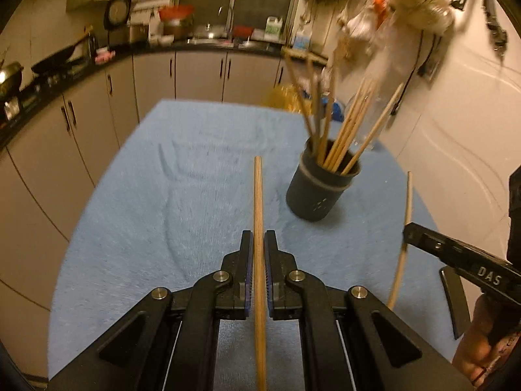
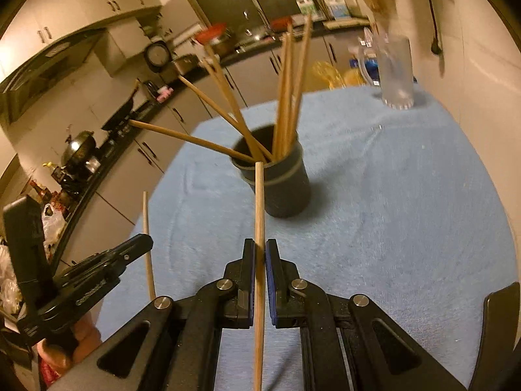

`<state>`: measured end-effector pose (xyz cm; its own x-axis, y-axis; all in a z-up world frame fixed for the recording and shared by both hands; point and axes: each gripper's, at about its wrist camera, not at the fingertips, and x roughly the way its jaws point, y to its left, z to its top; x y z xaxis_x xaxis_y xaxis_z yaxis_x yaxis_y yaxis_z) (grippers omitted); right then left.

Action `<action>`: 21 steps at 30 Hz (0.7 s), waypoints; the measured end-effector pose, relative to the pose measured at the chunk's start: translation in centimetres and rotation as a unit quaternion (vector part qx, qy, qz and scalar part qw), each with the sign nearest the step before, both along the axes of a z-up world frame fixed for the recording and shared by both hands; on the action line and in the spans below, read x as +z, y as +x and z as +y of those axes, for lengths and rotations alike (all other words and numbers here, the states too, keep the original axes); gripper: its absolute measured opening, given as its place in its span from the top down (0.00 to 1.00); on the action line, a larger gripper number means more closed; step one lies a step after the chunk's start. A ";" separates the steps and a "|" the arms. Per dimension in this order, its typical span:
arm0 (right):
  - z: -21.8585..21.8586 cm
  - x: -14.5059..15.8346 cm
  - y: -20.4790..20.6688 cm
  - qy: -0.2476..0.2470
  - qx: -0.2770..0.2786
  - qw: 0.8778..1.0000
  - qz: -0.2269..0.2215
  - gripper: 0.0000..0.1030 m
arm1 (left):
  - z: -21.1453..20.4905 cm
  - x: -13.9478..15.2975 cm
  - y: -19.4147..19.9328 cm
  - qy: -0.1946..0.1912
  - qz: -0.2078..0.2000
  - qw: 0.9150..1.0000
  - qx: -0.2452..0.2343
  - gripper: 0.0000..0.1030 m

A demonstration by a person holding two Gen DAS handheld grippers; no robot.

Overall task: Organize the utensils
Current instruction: 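Lift both chopsticks upright and carry them over the grey cup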

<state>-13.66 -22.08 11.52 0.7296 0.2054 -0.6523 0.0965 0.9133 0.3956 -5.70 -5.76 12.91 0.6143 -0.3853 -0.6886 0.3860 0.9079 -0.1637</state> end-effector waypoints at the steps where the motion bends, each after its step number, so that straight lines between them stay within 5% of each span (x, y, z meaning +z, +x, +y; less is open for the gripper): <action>1: 0.2 0.4 -0.2 -0.002 0.001 1.000 -0.005 0.93 | 0.0 0.5 -0.4 -0.002 -0.007 1.000 -0.002 0.94; 21: 0.6 3.1 -2.3 -0.014 -0.007 0.998 -0.053 0.93 | 0.8 4.2 -3.2 -0.019 -0.048 0.999 -0.007 0.94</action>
